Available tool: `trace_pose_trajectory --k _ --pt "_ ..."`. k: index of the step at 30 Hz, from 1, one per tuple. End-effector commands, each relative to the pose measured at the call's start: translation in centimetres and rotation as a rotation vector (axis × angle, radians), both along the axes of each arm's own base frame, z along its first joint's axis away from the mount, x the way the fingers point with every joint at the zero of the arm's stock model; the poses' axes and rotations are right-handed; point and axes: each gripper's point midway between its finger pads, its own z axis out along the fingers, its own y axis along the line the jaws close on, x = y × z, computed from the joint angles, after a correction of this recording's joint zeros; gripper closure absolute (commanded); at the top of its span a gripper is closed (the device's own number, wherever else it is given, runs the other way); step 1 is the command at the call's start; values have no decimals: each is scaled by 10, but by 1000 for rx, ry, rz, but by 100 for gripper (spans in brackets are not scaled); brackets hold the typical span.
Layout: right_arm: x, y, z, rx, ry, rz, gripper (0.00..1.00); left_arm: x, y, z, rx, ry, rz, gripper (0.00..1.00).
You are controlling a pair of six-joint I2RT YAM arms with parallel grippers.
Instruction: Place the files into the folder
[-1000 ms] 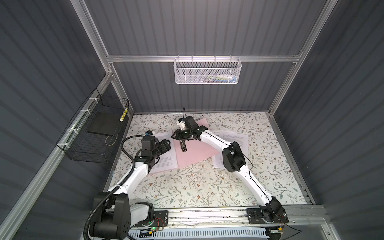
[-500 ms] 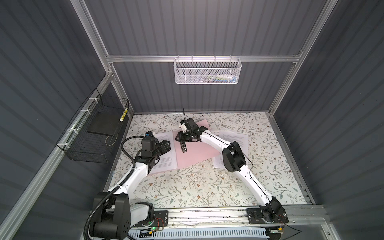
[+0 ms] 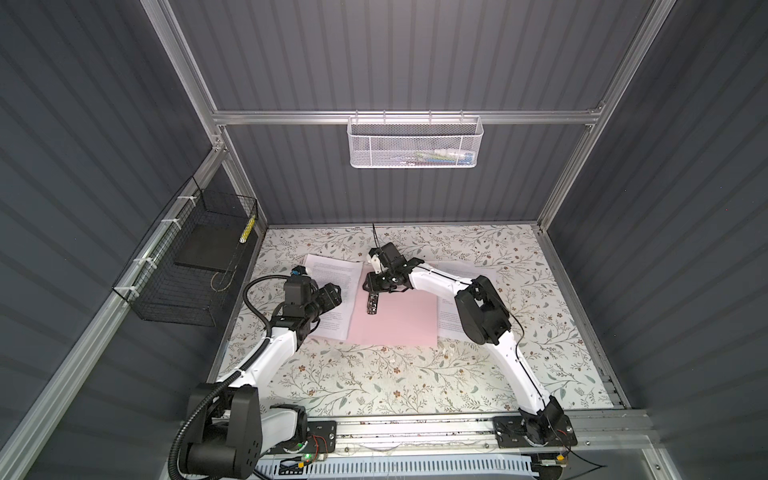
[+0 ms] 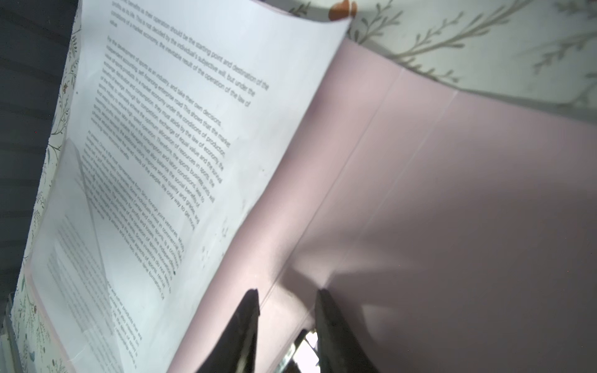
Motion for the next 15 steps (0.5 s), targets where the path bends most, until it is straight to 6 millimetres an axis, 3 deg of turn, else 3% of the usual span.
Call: trace_pose_trajectory --k 1,9,15 --pt "8 -5 -2 10 -19 -19 67 -6 1 0 -1 -5 0 25" --pt "11 5 33 203 45 -23 66 -11 5 -8 3 11 20 26" --pt "10 22 47 326 137 -18 67 -10 4 -14 -6 18 21 26"
